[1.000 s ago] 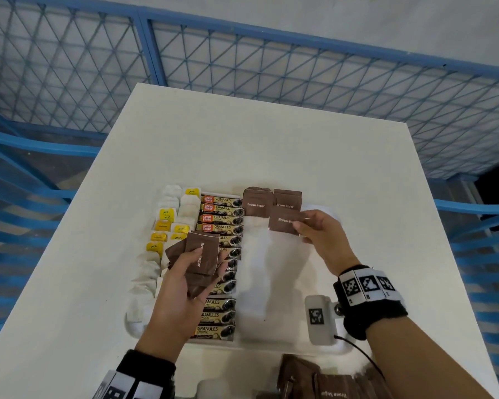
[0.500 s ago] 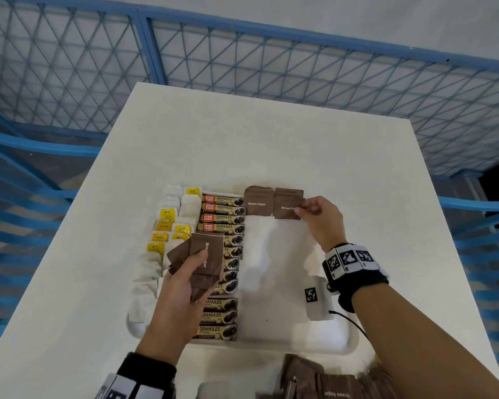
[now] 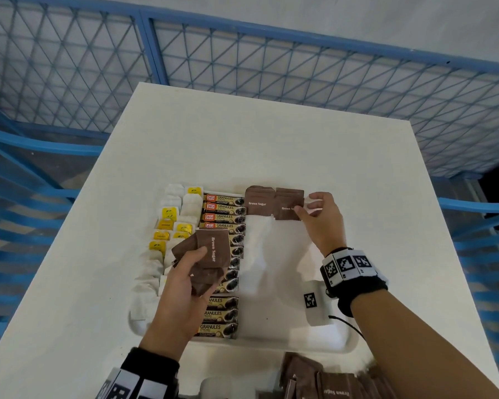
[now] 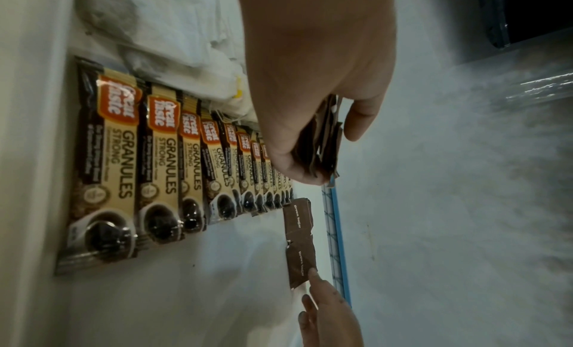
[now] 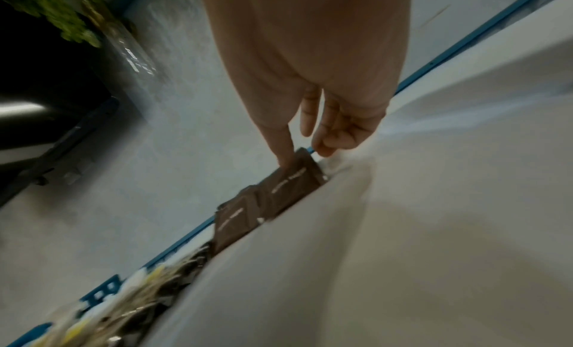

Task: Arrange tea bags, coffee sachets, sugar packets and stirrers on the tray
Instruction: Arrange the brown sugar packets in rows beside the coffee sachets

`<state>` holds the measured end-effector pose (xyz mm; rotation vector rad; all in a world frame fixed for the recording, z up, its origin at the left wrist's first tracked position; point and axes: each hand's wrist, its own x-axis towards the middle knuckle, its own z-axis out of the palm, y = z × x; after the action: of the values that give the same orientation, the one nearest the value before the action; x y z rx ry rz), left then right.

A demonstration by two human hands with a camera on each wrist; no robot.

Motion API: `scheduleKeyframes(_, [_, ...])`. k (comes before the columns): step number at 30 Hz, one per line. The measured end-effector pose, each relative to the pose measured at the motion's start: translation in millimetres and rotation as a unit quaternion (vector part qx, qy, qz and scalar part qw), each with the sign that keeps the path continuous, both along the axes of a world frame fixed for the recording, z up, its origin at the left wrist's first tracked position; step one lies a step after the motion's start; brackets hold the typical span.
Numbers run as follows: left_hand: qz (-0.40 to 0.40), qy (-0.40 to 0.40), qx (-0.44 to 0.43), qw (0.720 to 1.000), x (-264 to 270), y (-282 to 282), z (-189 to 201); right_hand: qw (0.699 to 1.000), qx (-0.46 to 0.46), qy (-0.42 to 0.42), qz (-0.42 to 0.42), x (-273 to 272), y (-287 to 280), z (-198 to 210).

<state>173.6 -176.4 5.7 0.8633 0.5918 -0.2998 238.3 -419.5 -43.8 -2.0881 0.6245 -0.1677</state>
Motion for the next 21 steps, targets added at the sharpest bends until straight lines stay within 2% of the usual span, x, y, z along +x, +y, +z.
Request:
scheduleKeyframes(4, [-0.005,-0.009,-0.019,1.000,-1,0,3,0.999,0.024,-0.041,0.012,-8,21,20])
scheduleKeyframes(7, [-0.017,-0.017,-0.013,1.000,-2,-2,3,0.994,0.064,-0.033,0.087,-22,42,31])
scheduleKeyframes(10, [-0.021,-0.018,-0.003,1.000,-2,-3,3,0.969,0.146,0.029,0.199,-38,61,41])
scheduleKeyframes(13, [-0.031,-0.036,0.011,0.999,-4,-4,3,0.931,0.239,0.074,0.264,-51,77,50])
scheduleKeyframes(16, [-0.046,-0.050,0.034,0.997,-7,-3,2,0.912,0.284,0.078,0.285,-58,85,52])
scheduleKeyframes(21, [-0.037,-0.029,0.026,0.999,-9,2,-3,0.904,0.325,0.091,0.265,-58,82,59])
